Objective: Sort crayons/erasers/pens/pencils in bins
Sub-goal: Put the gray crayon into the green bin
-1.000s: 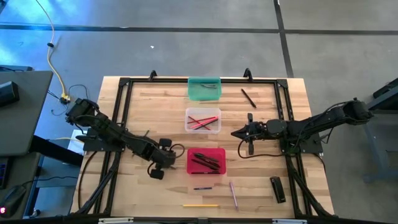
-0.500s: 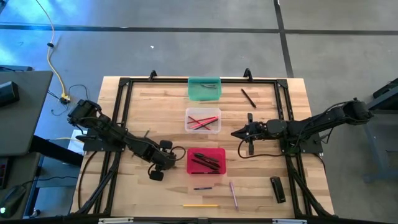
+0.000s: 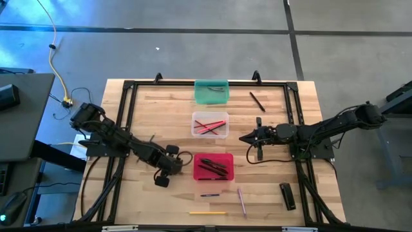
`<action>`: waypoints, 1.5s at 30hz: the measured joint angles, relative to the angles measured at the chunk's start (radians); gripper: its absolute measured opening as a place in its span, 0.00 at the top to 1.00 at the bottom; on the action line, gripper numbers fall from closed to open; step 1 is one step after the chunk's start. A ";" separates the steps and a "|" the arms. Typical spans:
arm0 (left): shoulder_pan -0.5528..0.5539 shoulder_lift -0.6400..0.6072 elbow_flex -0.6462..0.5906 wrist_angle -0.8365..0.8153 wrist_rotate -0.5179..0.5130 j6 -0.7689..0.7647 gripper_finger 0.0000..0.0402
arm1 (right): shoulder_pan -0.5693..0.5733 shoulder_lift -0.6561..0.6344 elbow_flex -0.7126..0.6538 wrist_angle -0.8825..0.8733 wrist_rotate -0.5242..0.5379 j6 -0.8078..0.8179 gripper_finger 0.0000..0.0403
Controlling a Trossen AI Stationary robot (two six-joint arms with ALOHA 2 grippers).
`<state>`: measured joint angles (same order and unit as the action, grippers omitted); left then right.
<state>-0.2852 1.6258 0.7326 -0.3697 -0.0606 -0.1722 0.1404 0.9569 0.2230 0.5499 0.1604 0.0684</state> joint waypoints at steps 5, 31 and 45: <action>0.020 -0.037 -0.005 -0.007 0.005 0.000 0.98 | 0.000 0.000 0.000 0.000 0.000 0.001 1.00; 0.331 -0.593 -0.003 0.192 -0.241 0.096 1.00 | 0.000 -0.001 0.000 0.003 -0.010 -0.006 1.00; 0.874 -0.240 0.151 0.515 0.078 0.332 1.00 | 0.000 -0.001 0.000 0.028 -0.011 -0.006 1.00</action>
<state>0.5886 1.3855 0.8837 0.1450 0.0175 0.1601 0.1402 0.9560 0.2230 0.5778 0.1490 0.0624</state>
